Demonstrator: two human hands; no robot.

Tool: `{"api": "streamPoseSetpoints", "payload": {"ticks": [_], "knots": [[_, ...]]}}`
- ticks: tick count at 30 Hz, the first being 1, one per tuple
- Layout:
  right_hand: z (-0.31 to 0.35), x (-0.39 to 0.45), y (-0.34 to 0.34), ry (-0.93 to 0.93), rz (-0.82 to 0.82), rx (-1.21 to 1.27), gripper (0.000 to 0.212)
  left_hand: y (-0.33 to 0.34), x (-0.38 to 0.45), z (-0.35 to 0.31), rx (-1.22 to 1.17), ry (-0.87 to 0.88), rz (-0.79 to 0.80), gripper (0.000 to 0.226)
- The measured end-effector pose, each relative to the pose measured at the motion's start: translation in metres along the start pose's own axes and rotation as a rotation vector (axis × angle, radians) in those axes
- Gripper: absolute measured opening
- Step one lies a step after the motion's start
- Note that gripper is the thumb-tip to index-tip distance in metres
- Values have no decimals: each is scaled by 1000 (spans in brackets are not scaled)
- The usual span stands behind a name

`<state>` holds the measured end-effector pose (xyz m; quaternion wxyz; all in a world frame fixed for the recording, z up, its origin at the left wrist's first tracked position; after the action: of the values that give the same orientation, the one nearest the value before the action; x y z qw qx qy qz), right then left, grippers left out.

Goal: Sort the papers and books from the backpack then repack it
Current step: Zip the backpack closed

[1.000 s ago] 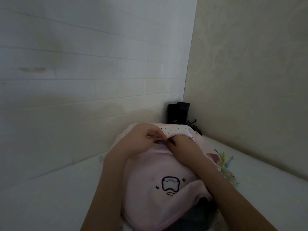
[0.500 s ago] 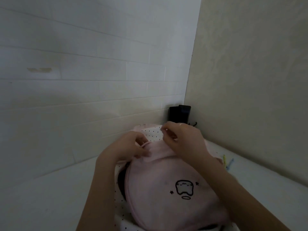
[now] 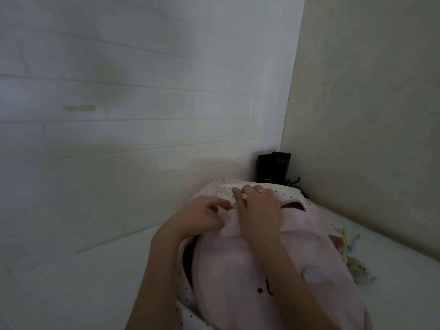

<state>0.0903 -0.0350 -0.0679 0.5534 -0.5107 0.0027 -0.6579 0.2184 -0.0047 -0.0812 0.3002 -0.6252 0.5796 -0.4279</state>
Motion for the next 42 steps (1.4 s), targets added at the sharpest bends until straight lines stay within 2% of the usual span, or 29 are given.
{"api": "streamPoseSetpoints", "payload": {"ticks": [3,6,8,10,13,16,20,22,25,28,30,35,37,39,42], "knots": [[2,-1,-2,-42,-17,-33,52,6,8,-13,102,-5,-179,17],[2,6,-17,-132,-127,-15,49,6,10,-15,237,-31,-332,24],[-9,9,-34,-97,-225,-1,45,-1,7,-14,274,-61,-450,23],[-27,14,-46,-7,-255,33,42,-6,6,-16,308,-87,-492,24],[-56,18,-76,132,-334,110,42,-7,9,-4,350,-130,-496,12],[-106,15,-104,325,-455,263,45,-4,8,13,283,-211,-466,6],[-122,5,-88,417,-447,446,51,-3,13,3,318,-195,-399,9],[-115,13,-82,396,-367,544,50,-7,16,-8,200,-112,-388,14],[-92,24,-79,349,-215,752,51,-9,12,-47,-129,144,-369,24],[-75,25,-79,312,-146,977,54,25,17,-81,43,270,-284,36],[-80,26,-82,320,-139,1008,53,44,20,-87,150,254,-337,25],[-147,6,-73,670,-359,1029,42,45,23,-80,162,234,-397,31],[-165,-2,-67,758,-428,1032,41,43,24,-79,125,244,-382,25],[-174,-6,-64,786,-466,981,40,41,27,-79,117,252,-368,19],[-181,-16,-58,732,-456,724,41,42,29,-78,173,276,-363,19]]}}
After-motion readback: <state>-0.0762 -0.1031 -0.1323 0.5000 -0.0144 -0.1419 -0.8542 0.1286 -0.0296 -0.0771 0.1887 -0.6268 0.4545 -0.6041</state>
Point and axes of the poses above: each hand's wrist, its own x-axis towards the middle knuckle, its own y-axis out of the palm, z = x × y, the point moved 6 cm from there along x, towards the middle knuckle, and after that the axes turned 15 degrees about x, right-handed, at the moved point
